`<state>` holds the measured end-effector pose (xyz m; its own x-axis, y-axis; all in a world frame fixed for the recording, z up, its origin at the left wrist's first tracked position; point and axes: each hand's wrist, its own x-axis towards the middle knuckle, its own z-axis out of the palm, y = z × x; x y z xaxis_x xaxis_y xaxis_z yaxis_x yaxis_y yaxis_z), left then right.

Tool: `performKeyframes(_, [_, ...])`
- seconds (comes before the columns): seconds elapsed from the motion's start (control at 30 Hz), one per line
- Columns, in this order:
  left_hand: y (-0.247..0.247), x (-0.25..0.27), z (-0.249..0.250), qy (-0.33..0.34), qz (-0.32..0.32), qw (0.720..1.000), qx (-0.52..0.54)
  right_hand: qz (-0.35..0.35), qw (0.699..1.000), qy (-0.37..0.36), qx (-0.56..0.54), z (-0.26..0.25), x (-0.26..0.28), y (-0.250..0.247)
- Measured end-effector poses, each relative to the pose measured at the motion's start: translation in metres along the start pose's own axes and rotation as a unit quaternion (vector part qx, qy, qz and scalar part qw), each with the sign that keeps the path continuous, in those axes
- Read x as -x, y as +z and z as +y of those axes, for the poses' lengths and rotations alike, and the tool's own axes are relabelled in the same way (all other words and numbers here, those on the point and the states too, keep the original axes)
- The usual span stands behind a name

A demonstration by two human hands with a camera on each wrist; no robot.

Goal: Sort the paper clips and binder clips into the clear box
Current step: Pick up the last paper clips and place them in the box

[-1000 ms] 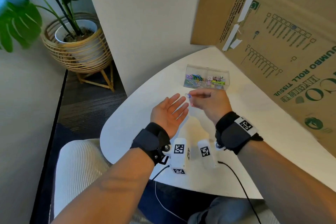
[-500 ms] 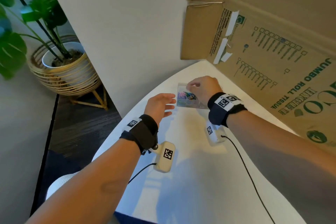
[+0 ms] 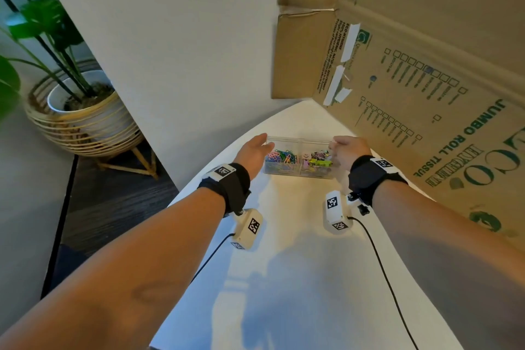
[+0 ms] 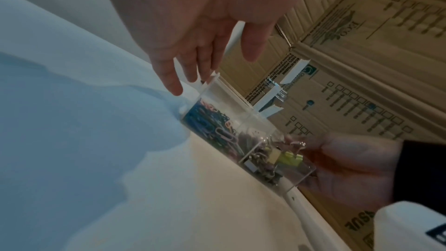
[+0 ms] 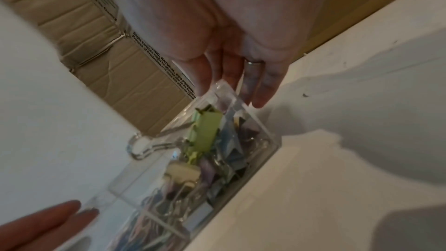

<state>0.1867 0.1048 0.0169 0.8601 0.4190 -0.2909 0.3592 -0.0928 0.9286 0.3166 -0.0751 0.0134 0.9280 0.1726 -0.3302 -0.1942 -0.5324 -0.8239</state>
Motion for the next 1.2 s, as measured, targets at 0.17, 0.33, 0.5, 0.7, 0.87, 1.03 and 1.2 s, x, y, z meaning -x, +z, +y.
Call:
performKeyframes(0.17, [-0.006,-0.005,0.007,-0.003,-0.005,0.999,0.047,0.006,0.997,-0.038,-0.061,0.005,-0.001,0.002])
performKeyframes(0.33, [-0.006,-0.009,0.004,-0.029,-0.036,0.998,0.049,-0.009,0.993,-0.032,-0.116,0.006,0.007,0.007])
performKeyframes(0.5, [-0.01,-0.014,0.0,-0.038,-0.022,0.99,0.135,-0.017,0.99,-0.035,-0.139,0.01,0.005,0.007])
performKeyframes(0.7, [-0.015,-0.012,-0.001,0.03,-0.004,0.988,0.154,-0.008,0.988,-0.045,-0.148,0.01,0.004,0.011])
performKeyframes(0.87, [-0.023,-0.009,0.007,0.044,0.01,0.979,0.197,0.0,0.981,-0.043,-0.187,0.006,0.004,0.013])
performKeyframes(1.03, [-0.019,0.001,0.018,0.067,-0.006,0.988,0.14,0.004,0.989,-0.074,-0.128,0.0,0.01,0.009])
performKeyframes(1.2, [-0.008,0.004,0.011,0.102,-0.002,0.992,-0.072,0.016,0.994,-0.11,-0.01,0.001,0.015,-0.005])
